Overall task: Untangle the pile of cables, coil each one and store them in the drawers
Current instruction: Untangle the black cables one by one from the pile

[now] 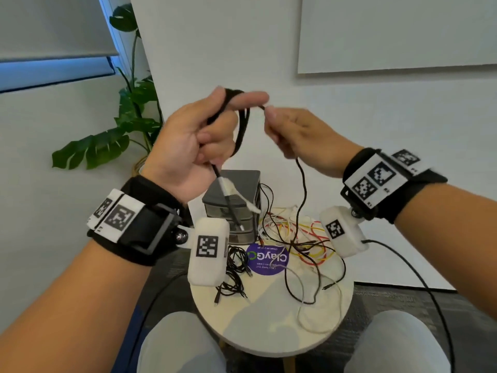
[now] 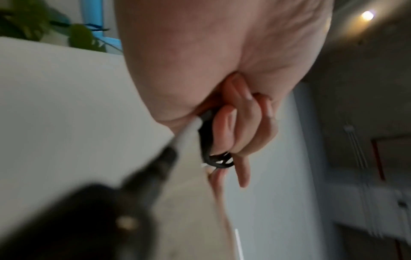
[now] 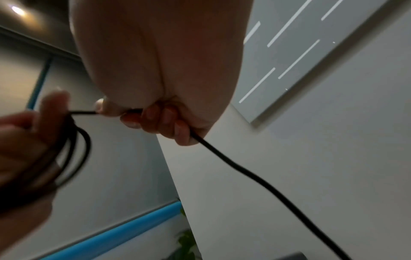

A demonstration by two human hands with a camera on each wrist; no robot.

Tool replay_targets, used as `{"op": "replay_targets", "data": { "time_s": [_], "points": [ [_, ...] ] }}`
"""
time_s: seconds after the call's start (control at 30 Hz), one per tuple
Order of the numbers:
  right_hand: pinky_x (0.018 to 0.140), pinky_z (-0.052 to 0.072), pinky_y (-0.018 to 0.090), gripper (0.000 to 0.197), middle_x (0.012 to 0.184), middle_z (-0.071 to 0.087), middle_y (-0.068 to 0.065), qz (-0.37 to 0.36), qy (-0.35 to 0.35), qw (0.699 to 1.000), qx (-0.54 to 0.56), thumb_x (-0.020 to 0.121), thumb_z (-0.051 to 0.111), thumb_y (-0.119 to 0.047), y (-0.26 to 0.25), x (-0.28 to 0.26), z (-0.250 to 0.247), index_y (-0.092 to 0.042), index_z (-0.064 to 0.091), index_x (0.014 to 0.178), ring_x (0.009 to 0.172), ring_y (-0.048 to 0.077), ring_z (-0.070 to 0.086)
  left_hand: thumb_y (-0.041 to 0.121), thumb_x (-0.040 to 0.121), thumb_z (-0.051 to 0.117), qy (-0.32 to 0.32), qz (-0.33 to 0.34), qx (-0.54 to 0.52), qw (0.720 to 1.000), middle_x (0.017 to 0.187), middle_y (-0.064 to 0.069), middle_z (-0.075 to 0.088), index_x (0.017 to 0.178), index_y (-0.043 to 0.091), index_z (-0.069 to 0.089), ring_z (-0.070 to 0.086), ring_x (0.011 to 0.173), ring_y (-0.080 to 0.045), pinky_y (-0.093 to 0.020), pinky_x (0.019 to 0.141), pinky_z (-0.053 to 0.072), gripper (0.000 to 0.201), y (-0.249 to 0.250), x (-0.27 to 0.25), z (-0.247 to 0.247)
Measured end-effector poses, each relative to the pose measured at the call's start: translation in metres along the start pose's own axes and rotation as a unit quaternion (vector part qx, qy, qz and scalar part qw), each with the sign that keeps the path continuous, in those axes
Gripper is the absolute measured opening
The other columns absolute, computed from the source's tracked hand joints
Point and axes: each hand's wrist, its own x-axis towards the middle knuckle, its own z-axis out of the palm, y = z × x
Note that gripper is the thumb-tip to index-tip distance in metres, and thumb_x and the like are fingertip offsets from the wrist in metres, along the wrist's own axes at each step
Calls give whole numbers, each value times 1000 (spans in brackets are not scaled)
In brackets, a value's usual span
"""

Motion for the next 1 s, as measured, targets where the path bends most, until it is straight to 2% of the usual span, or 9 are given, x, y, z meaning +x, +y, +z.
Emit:
{"op": "replay_targets", "data": {
  "time_s": [0.1,0.2,0.3,0.37,0.43,0.6,0.73,0.87,1.0],
  "points": [
    [58,32,24,47,61,41,-10,38,-74,995,-57,109,34,-44,8,-7,19,-15,50,76,55,9,36,24,111,37,78,55,5,995,60,10,47,139,-4,53,37,45,-4,-18,49,30,43,-3,5,4],
    [62,35,25,39,58,49,-15,14,-157,982,-108,108,46,-32,-5,-9,30,-18,57,73,56,4,41,16,110,41,156,83,63,982,93,-2,77,140,-3,49,74,86,-12,-18,70,52,36,-12,12,7],
    [61,35,14,39,53,53,-23,-14,-170,973,-157,103,55,-21,-27,-2,16,-16,56,64,55,0,49,12,111,36,164,79,185,966,109,-4,78,142,2,46,72,109,-14,-22,87,56,33,-16,16,2],
    [68,39,17,37,64,59,-25,-39,-167,966,-195,100,58,-21,-41,1,0,-21,60,64,66,-2,58,12,111,38,152,61,263,951,100,7,78,143,2,49,72,101,-3,-20,90,55,35,-15,16,-3],
    [60,35,16,32,59,54,-11,-50,-144,960,-235,99,62,-21,-52,2,-17,-8,62,70,58,-5,53,13,111,38,127,35,274,953,78,5,73,141,2,51,68,74,-10,-20,74,53,35,-13,13,-3],
    [53,29,16,29,55,44,-13,-72,-78,967,-231,101,61,-31,-49,4,-36,-12,61,79,54,7,37,28,110,33,6,-20,240,971,58,-3,36,90,3,55,22,49,-19,-24,45,24,39,-12,10,2],
    [55,30,14,35,59,39,-17,-32,-26,990,-137,108,48,-33,-15,-5,-24,-15,50,77,57,3,34,27,105,41,-30,-60,117,991,54,5,21,110,1,74,12,46,-9,-29,48,7,42,-11,3,-3],
    [56,29,26,38,65,35,-9,29,-28,999,-5,110,36,-37,5,-20,4,-16,54,84,57,9,31,25,110,34,-33,-37,-14,999,54,9,34,138,-7,55,17,42,-6,-23,44,18,47,-16,-1,2],
    [52,29,27,41,61,37,-6,61,-86,994,39,110,36,-37,4,-27,27,-12,45,79,53,12,33,24,110,38,82,48,-32,995,83,0,72,139,-7,51,60,59,-3,-14,58,48,44,-22,9,13]
  ]
}}
